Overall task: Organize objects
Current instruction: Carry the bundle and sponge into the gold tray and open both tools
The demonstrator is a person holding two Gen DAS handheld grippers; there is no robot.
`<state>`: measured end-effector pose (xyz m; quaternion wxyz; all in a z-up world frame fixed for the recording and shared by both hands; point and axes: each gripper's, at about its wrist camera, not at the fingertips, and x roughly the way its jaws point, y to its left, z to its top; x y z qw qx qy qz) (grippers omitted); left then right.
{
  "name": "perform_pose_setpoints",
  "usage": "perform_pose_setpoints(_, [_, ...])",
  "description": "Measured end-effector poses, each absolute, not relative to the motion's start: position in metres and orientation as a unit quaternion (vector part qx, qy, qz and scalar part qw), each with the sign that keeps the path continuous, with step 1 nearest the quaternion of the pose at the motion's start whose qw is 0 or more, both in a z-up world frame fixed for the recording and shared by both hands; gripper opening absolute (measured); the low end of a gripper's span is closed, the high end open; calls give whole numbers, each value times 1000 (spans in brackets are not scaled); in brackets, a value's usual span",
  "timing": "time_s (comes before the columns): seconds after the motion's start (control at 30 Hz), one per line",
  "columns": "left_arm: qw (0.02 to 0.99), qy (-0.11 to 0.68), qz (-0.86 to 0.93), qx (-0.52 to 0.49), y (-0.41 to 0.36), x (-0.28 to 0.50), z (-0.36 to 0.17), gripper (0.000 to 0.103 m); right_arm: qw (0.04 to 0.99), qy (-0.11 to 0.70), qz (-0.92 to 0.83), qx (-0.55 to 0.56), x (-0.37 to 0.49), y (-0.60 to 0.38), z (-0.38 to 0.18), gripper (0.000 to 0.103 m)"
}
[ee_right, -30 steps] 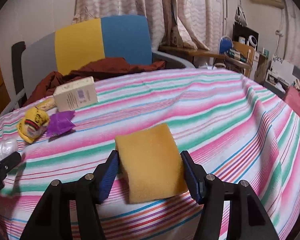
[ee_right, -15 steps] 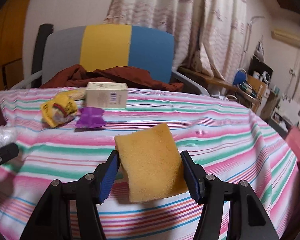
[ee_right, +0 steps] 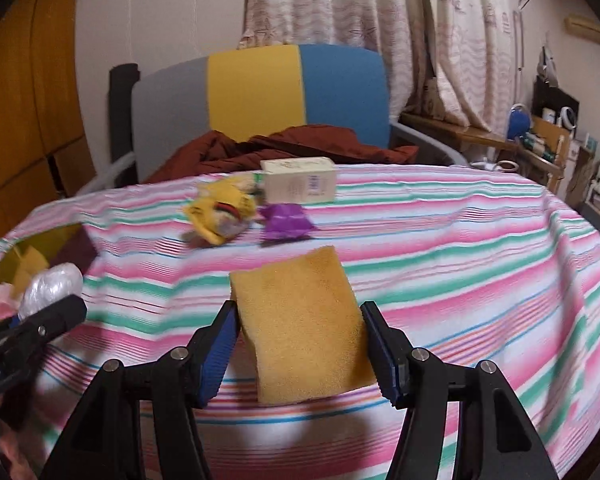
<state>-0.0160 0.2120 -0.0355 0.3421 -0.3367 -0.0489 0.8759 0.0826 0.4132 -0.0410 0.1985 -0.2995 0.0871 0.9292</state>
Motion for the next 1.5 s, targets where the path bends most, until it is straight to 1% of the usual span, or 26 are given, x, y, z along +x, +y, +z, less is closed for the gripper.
perform_pose_setpoints(0.23, [303,-62,900,-307,157,-26,-10,61,120,83,943,-298,47,356,-25,62])
perform_pose_setpoints(0.4, [247,-86,915,-308,109,-61,-4,61,56,81,948,-303,10,312,-16,62])
perform_pose_setpoints(0.53, [207,-107,919,-319,76,-94,-6,61,11,57,948,-312,-24,275,-10,62])
perform_pose_setpoints(0.73, [158,-127,914,-352,41,-142,-15,61,-23,30,945,-325,-65,240,-13,62])
perform_pose_setpoints(0.97, [144,-160,896,-389,26,-171,-27,61,-30,34,935,-352,-104,229,-29,64])
perform_pose_setpoints(1.03, [138,-154,897,-390,26,-174,-27,61,-27,41,932,-360,-113,229,-33,72])
perform_pose_setpoints(1.1, [142,-153,895,-393,27,-175,-28,61,-18,50,931,-360,-117,233,-34,87])
perform_pose_setpoints(1.17, [142,-153,894,-395,28,-177,-29,61,-12,64,935,-349,-112,238,-32,90])
perform_pose_setpoints(1.23, [142,-152,893,-400,29,-180,-30,61,-7,75,939,-336,-101,244,-29,90])
perform_pose_setpoints(1.3, [141,-156,891,-403,29,-181,-31,61,1,83,943,-324,-89,250,-26,93])
perform_pose_setpoints(1.4, [140,-163,886,-412,27,-186,-32,61,22,90,948,-304,-65,264,-26,95])
perform_pose_setpoints(1.47, [138,-165,884,-416,27,-189,-32,62,36,96,949,-298,-52,274,-29,95])
perform_pose_setpoints(1.5, [137,-166,883,-418,27,-190,-33,65,41,102,948,-299,-48,279,-30,95])
